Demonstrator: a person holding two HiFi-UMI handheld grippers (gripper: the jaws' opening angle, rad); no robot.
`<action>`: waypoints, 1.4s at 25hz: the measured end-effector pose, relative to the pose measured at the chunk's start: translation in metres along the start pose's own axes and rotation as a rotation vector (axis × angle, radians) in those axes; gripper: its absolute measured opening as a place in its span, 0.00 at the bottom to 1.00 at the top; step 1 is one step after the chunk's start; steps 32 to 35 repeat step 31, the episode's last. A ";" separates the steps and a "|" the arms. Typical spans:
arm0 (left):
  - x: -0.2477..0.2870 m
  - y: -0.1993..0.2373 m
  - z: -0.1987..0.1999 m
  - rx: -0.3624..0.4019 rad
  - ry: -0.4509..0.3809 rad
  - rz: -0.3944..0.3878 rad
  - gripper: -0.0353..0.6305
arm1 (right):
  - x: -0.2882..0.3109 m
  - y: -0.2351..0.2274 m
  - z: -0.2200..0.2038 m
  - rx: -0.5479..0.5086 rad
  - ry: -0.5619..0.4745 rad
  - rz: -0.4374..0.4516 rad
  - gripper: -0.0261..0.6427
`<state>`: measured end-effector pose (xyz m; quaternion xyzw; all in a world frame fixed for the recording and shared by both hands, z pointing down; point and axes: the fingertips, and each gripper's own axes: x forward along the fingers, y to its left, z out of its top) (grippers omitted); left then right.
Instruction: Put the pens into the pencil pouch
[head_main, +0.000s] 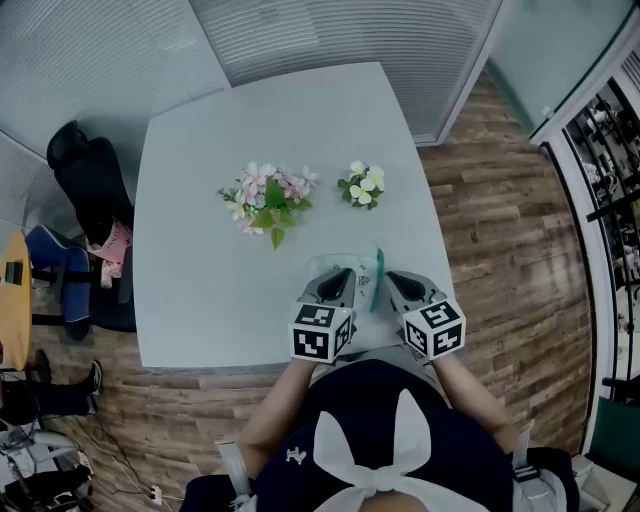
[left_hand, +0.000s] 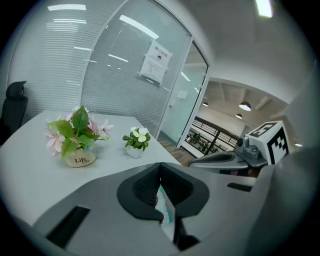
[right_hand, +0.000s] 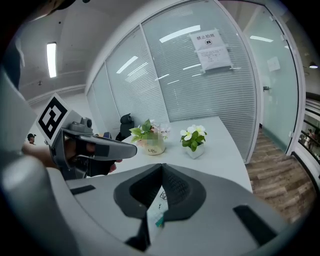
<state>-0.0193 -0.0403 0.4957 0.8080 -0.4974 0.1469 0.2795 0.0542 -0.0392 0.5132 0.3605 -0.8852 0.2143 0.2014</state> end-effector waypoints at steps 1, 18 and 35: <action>-0.002 -0.003 0.000 0.017 0.000 0.001 0.09 | -0.002 0.003 0.000 -0.005 -0.003 0.004 0.05; -0.045 -0.022 -0.016 0.017 -0.042 0.043 0.09 | -0.030 0.041 0.005 -0.106 -0.032 -0.002 0.04; -0.075 -0.032 -0.031 0.002 -0.066 0.059 0.09 | -0.054 0.063 -0.007 -0.123 -0.041 0.000 0.04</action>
